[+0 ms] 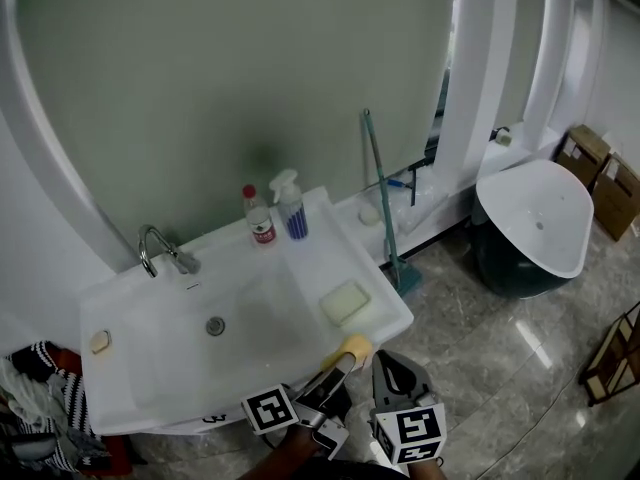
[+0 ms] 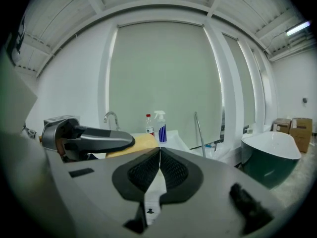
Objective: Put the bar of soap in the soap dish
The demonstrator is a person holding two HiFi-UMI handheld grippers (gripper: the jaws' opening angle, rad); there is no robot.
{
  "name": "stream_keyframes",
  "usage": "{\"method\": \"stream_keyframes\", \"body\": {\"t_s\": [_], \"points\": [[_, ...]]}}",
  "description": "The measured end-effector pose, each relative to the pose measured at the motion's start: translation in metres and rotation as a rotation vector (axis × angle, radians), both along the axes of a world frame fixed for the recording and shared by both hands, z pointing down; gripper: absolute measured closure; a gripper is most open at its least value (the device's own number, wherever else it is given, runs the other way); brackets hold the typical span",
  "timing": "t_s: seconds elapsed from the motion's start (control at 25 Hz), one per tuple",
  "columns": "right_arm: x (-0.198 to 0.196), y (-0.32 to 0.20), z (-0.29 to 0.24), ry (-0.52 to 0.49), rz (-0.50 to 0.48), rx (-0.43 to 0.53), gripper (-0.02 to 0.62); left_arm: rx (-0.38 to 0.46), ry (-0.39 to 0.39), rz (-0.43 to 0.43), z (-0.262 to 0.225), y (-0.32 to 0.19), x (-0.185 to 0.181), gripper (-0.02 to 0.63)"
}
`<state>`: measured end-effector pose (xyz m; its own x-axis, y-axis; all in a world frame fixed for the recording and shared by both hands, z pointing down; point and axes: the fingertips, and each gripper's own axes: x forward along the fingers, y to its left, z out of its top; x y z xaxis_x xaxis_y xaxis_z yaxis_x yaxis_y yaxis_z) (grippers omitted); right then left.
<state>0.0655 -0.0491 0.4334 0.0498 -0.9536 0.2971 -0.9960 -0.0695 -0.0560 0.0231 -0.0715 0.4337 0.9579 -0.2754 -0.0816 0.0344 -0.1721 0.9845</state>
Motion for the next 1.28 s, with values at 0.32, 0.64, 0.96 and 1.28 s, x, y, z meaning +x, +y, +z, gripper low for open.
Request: {"method": "stream_keyframes", "body": {"t_s": [0.32,0.64,0.96,1.28], "points": [[0.002,-0.048,0.001,0.023,0.058,-0.026,0.583,0.027,-0.063,0.069,0.022,-0.051,-0.003,0.449],[0.004,-0.083,0.002,0.048,0.082,-0.034,0.583,0.042,-0.091,0.097,0.038,-0.083,-0.008,0.449],[0.014,-0.104,0.011,0.050,0.056,-0.043,0.583,0.026,-0.115,0.099,0.048,-0.098,-0.002,0.450],[0.029,-0.131,0.018,0.076,-0.065,-0.055,0.583,0.015,-0.136,0.054,0.059,-0.115,0.018,0.449]]}}
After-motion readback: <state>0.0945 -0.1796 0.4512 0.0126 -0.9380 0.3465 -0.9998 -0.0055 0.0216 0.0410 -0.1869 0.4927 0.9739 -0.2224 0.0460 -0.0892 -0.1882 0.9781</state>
